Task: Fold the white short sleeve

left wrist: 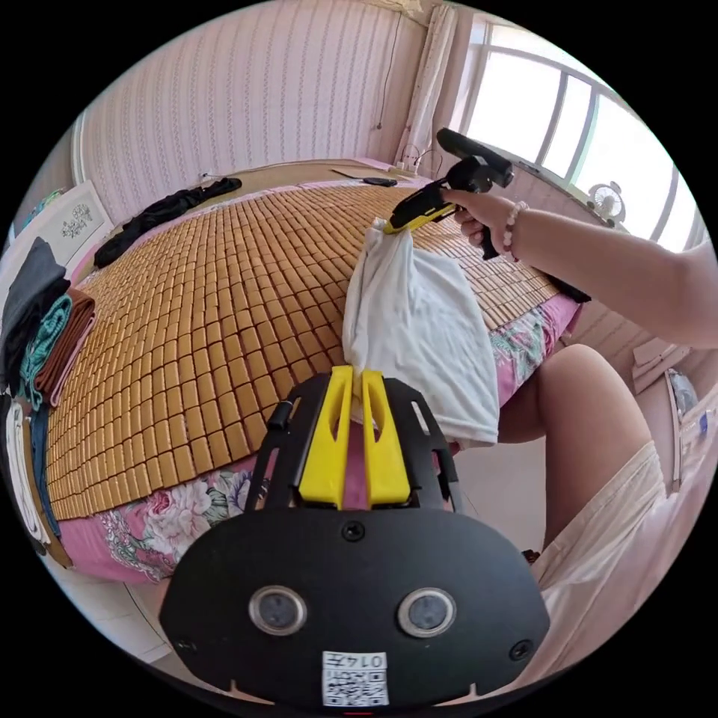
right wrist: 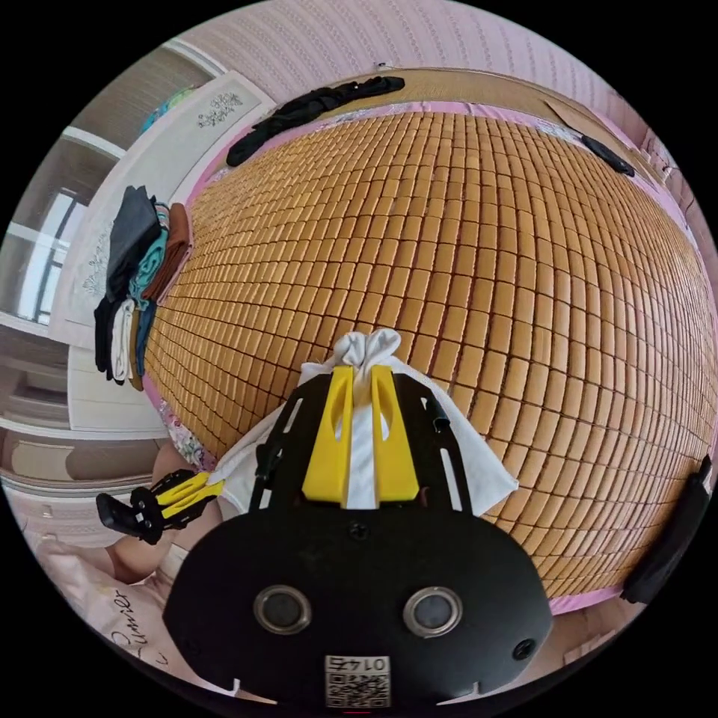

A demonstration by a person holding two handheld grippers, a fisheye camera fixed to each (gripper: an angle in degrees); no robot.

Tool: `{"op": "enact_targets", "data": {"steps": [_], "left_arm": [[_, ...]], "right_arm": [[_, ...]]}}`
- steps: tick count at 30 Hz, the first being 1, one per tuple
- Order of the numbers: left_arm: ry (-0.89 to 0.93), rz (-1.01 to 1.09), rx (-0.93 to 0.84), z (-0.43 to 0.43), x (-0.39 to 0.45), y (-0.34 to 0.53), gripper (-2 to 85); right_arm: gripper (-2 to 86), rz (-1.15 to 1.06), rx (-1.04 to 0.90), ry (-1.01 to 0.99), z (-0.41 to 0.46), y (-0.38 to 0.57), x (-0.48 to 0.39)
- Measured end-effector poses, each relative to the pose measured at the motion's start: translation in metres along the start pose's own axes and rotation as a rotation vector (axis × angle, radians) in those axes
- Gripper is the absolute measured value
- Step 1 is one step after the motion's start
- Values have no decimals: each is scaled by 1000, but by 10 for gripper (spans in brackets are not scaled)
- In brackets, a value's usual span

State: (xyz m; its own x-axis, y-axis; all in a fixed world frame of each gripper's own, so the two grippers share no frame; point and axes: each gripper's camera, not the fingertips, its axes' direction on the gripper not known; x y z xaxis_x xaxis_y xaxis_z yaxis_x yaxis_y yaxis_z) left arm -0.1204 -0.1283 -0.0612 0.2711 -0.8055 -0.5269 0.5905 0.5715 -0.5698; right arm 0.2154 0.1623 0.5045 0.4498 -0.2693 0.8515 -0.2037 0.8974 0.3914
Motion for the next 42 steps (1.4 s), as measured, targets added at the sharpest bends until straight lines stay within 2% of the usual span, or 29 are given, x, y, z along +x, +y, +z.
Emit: {"op": "enact_targets", "data": {"steps": [7,11,15,19,21,23,25,28,30,33,36,40,42], "left_arm": [[227,176,252,-106,54,-12,-5],[337,276,316,-137,89,-36,-5],[451,403,312,-133,141,-88,-5],[500,501,258,-91,206,-170,-5],[450,554,259,-74,236,-207,-5],[443,553,288,-63,260,-239,-4],[514,573,362,-67,296,-269,-1],[586,693,449,-71,354,-282,17],[609,717,450,-58,386,-281,35],[703,704,257,-16,419,-268,56],[678,755,164,-7,417,-225,60],[649,732,121,-48,347,-156,60],[574,682,125,-77,303,-124,60]], "right_arm": [[27,114,428,-241,-128,162,58],[26,197,612,-301,-177,251,94],[25,268,702,-221,-218,311,136],[26,311,754,-85,-250,325,195],[27,337,797,-50,-264,322,226],[28,354,859,-80,-280,321,256],[31,380,969,-86,-303,334,282],[36,421,1037,10,-323,366,307],[42,481,999,65,-322,389,329],[60,704,879,197,-292,439,366],[71,948,730,241,-236,499,388],[65,896,871,174,-155,583,342],[62,842,835,138,-111,608,308]]}}
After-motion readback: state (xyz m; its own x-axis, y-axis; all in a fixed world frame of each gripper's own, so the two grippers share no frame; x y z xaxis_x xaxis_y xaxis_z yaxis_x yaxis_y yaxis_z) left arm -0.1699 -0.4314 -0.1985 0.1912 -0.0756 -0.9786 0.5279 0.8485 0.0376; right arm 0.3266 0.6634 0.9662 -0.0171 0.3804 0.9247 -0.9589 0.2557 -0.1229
